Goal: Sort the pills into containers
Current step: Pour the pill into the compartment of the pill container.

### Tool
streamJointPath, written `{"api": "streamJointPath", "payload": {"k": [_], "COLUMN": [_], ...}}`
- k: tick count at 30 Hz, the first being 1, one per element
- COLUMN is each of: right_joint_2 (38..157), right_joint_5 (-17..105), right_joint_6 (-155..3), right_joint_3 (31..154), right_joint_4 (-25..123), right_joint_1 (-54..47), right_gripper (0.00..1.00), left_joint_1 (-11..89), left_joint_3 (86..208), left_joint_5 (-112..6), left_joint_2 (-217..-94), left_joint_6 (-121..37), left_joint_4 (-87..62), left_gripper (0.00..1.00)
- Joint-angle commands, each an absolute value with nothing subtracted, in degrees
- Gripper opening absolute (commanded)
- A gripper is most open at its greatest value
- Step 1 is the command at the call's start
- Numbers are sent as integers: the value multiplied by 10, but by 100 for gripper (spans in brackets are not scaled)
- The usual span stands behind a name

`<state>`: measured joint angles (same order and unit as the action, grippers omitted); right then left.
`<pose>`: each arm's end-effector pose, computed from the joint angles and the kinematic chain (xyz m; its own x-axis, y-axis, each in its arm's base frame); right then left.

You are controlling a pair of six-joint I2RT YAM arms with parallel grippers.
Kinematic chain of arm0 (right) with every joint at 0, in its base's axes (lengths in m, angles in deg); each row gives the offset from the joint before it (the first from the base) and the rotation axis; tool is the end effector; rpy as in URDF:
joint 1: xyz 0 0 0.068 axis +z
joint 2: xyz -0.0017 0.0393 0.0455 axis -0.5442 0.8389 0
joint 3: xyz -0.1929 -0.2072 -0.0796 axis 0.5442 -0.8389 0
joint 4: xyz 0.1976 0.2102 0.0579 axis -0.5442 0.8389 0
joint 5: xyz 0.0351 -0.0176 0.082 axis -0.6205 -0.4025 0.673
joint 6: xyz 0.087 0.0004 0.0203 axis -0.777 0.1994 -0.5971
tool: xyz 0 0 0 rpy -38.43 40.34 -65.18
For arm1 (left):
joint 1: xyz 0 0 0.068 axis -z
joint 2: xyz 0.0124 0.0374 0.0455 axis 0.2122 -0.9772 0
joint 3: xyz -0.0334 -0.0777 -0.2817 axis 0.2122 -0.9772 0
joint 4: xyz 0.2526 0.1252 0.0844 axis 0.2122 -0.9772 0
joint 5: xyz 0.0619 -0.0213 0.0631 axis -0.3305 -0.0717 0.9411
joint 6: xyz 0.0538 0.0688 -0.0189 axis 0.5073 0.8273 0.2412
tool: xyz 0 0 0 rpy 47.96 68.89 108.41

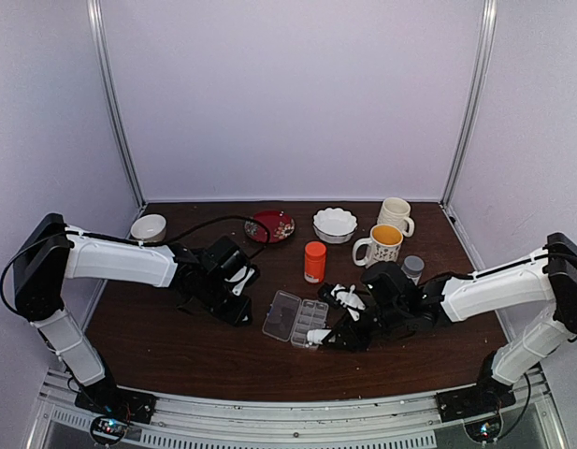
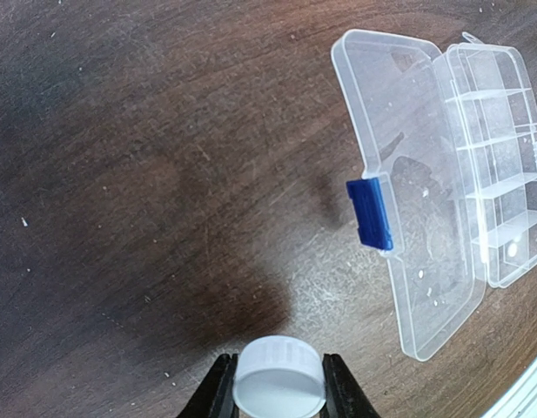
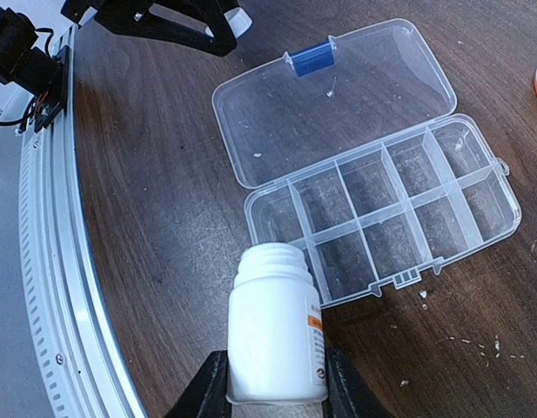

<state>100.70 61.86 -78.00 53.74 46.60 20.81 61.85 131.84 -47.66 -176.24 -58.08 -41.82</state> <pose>0.1659 0.2848 0.1282 -0.5581 -0.5277 -0.6403 -0.8295 0.3743 0.4145 0.2340 -0.2819 0.1260 -0.8879 0.3213 -0.3292 0.4059 0.8840 -0.2320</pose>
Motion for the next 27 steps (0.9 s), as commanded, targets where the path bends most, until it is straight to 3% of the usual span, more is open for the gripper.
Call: {"api": "streamJointPath", "payload": {"k": [1, 3, 7, 10, 14, 17, 21, 24, 27], "right_joint_2": [994, 1012, 982, 1011, 992, 1011, 975, 1005, 987], "right_joint_5": [604, 595, 602, 586, 603, 581, 594, 575, 599], "right_joint_6": [-779, -756, -784, -758, -787, -764, -792, -758, -785], "right_joint_3": [550, 579, 540, 573, 538, 569, 530, 572, 537], "right_joint_4": [457, 525, 451, 523, 454, 523, 440, 535, 458], "right_joint_1": [215, 219, 219, 219, 219, 220, 220, 221, 221], "right_gripper": [0, 0, 0, 0, 0, 0, 0, 0, 0], "left_joint_1": [622, 621, 623, 622, 623, 624, 624, 625, 626], "left_joint_3": [1331, 1330, 1331, 1328, 1329, 1325, 1329, 1328, 1330], "left_joint_5": [-469, -470, -469, -468, -468, -467, -468, -465, -468], "left_joint_2": [-1769, -1769, -1770, -1769, -1769, -1768, -1769, -1768, -1771], "left_joint_6": [-573, -575, -574, -576, -576, -577, -576, -577, -576], "left_joint_4": [-418, -418, -418, -417, -418, -417, -419, -420, -419], "left_gripper": [24, 24, 24, 24, 24, 24, 24, 24, 24]}}
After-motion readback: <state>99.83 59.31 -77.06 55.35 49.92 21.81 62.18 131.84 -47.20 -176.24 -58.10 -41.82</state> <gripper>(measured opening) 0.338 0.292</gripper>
